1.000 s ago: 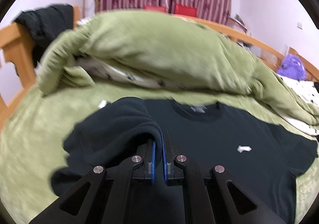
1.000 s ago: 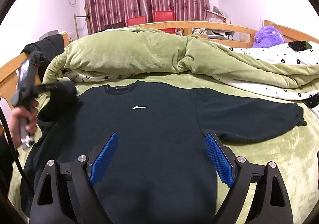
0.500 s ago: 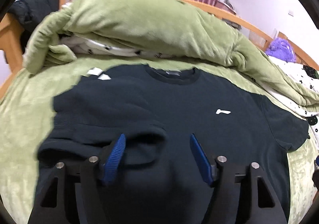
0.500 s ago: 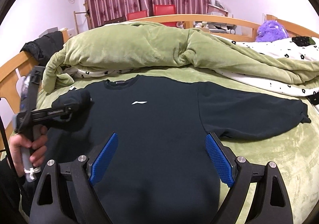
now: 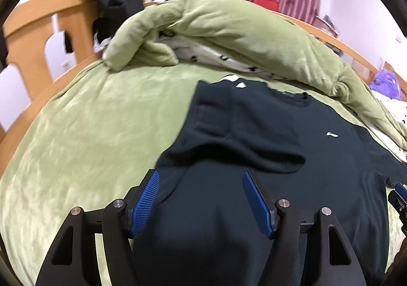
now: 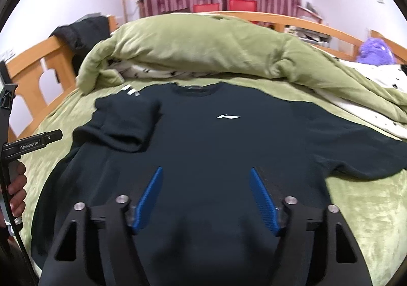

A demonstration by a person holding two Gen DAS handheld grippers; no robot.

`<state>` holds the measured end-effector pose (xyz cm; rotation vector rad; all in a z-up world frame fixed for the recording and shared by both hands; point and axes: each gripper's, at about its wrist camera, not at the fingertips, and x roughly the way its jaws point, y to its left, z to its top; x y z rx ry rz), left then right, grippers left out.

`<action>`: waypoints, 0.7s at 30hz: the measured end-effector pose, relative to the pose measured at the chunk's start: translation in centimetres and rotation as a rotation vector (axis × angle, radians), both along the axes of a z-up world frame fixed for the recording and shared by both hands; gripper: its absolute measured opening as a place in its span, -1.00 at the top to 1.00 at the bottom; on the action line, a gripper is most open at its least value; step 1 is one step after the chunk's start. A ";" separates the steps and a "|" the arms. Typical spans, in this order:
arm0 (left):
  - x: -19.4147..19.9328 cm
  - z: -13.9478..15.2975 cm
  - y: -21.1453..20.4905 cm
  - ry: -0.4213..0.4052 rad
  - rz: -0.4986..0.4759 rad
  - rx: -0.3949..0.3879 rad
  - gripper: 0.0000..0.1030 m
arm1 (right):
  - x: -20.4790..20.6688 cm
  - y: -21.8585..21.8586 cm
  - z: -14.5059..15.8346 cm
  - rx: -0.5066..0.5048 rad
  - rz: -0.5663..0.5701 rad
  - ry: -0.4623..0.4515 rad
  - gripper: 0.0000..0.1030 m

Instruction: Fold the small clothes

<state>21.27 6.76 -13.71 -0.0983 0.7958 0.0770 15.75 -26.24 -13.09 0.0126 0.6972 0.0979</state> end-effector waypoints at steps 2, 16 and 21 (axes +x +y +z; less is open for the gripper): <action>0.1 -0.4 0.7 0.014 0.016 0.009 -0.28 | 0.4 1.2 -0.5 -0.011 0.024 0.006 -0.22; 2.2 -1.2 5.5 -0.009 0.031 0.019 -0.28 | 9.4 12.2 -2.6 -0.077 0.167 0.015 -0.22; 3.2 -2.6 7.2 0.023 0.069 -0.019 -0.28 | 13.2 15.9 -5.1 -0.110 0.203 0.055 -0.22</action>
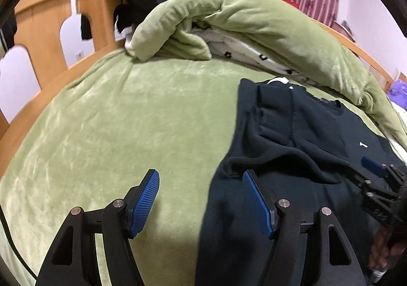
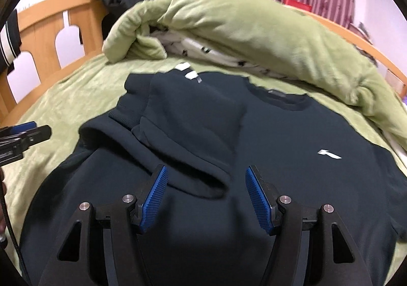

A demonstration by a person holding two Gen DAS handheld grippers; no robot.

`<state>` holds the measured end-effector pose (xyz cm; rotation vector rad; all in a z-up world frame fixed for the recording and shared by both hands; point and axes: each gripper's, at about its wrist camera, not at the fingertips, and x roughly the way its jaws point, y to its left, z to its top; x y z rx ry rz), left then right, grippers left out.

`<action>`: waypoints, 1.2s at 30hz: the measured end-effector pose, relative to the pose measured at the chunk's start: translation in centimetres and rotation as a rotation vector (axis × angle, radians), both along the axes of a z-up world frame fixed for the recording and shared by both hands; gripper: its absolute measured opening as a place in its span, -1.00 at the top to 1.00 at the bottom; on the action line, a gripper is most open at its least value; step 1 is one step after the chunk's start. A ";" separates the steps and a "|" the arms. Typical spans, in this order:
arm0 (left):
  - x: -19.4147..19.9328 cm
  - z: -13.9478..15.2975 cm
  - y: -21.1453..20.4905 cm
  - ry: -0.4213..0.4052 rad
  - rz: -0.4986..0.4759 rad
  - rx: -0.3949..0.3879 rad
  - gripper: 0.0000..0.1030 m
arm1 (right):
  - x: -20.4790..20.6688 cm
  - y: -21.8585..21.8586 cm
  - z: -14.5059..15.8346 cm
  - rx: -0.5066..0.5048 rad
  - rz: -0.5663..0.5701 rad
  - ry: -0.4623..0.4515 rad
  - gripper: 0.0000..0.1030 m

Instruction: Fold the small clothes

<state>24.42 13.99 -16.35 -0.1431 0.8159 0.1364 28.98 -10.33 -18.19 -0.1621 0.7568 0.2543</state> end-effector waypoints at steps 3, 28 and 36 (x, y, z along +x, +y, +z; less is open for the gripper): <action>0.1 -0.5 0.8 0.021 0.010 -0.085 -0.28 | 1.3 1.6 -1.3 -0.047 0.005 0.003 -0.22; -0.6 0.1 -0.3 0.012 -0.015 -0.160 -0.28 | 1.1 -8.4 3.4 0.183 -0.278 -0.010 0.80; -0.7 -0.1 -2.1 0.023 -0.063 -0.149 -0.28 | -2.8 -14.3 1.9 0.104 -0.354 0.038 0.24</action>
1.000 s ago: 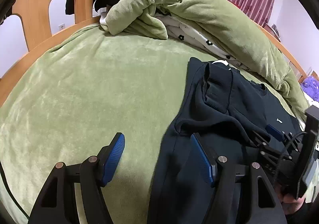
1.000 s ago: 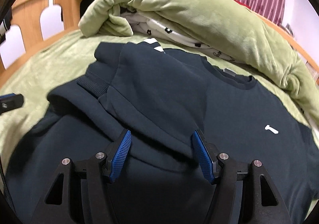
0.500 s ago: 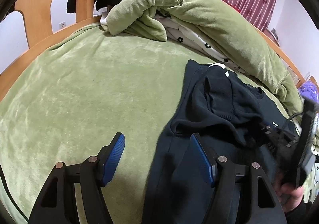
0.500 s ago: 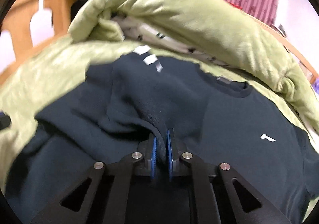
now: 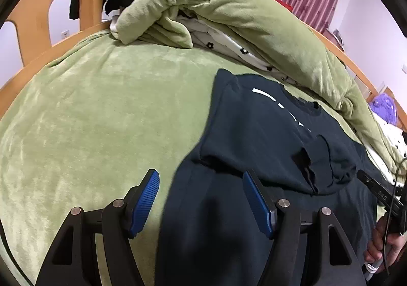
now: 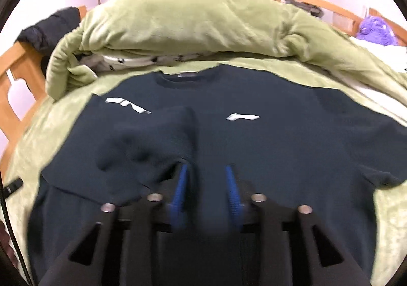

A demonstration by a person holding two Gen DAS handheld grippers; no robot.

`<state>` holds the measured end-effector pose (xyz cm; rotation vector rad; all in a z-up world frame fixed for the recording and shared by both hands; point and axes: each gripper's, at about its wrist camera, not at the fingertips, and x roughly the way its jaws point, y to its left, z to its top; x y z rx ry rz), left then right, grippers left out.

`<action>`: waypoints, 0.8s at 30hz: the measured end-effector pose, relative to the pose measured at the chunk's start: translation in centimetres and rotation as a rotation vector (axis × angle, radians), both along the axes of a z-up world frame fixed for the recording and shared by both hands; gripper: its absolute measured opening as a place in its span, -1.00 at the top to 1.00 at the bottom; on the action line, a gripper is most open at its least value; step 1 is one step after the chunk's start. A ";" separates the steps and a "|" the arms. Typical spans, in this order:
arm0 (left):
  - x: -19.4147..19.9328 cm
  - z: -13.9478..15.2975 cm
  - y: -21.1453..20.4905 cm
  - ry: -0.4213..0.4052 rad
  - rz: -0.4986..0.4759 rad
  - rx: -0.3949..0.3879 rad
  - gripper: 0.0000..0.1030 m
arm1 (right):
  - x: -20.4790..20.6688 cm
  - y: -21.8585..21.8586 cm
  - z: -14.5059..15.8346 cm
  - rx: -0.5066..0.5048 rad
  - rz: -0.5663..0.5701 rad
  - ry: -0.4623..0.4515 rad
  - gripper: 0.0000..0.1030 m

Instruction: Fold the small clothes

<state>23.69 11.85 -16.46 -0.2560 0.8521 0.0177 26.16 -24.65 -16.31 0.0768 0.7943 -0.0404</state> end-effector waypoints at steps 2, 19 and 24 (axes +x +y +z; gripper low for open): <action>0.0 -0.3 -0.5 0.007 -0.014 0.010 -0.28 | -1.0 0.1 0.3 -0.016 0.024 -0.013 0.14; 0.4 -1.9 -1.6 0.050 -0.029 0.010 -0.28 | 3.2 13.3 -4.6 -0.296 0.215 0.046 -0.41; 0.5 -1.9 -1.6 0.053 -0.030 0.005 -0.28 | 3.9 13.3 -5.7 -0.296 0.236 0.066 -0.40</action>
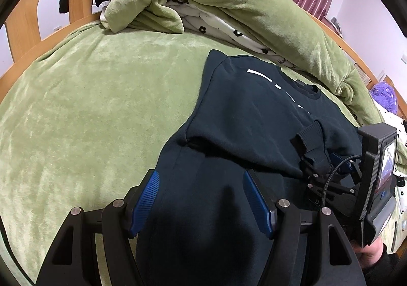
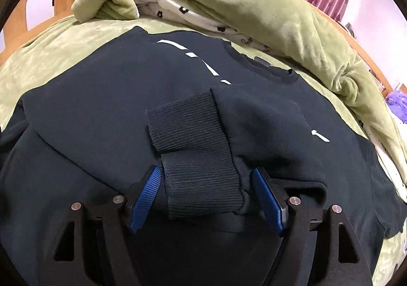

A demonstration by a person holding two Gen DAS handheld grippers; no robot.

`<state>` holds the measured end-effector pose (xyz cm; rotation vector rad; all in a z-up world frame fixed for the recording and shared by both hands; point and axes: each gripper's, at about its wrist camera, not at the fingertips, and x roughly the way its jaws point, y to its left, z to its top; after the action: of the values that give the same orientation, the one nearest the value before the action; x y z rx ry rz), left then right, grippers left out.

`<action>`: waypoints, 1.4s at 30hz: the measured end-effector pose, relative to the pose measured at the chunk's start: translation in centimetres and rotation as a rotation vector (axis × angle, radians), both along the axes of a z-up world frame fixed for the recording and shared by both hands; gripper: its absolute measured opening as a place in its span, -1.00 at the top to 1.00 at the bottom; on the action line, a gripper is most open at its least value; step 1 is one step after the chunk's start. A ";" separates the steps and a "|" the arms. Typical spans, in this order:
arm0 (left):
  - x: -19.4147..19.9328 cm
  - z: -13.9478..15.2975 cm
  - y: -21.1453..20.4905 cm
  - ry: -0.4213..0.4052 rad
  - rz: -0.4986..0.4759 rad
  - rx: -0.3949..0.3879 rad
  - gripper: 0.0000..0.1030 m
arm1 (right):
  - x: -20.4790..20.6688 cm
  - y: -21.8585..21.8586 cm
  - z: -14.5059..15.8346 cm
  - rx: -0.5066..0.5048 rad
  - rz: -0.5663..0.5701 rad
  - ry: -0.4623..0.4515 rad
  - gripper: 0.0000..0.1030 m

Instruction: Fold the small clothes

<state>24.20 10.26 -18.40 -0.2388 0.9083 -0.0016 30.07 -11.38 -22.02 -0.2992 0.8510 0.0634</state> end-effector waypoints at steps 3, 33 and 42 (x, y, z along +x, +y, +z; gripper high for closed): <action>0.0 0.0 -0.1 0.000 0.005 0.001 -0.28 | 0.2 -0.9 0.7 0.021 0.017 -0.010 0.32; -0.3 -1.8 -3.5 0.004 -0.071 0.122 -0.29 | -2.7 -24.9 3.7 0.315 -0.347 -0.057 -0.18; -0.5 -2.3 -4.8 -0.002 -0.110 0.165 -0.29 | 0.5 -24.3 2.1 0.251 -0.294 -0.031 0.86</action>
<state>23.70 5.47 -20.69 -0.0354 0.9136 -0.0289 30.60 -35.67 -19.93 0.0615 0.8390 -0.1076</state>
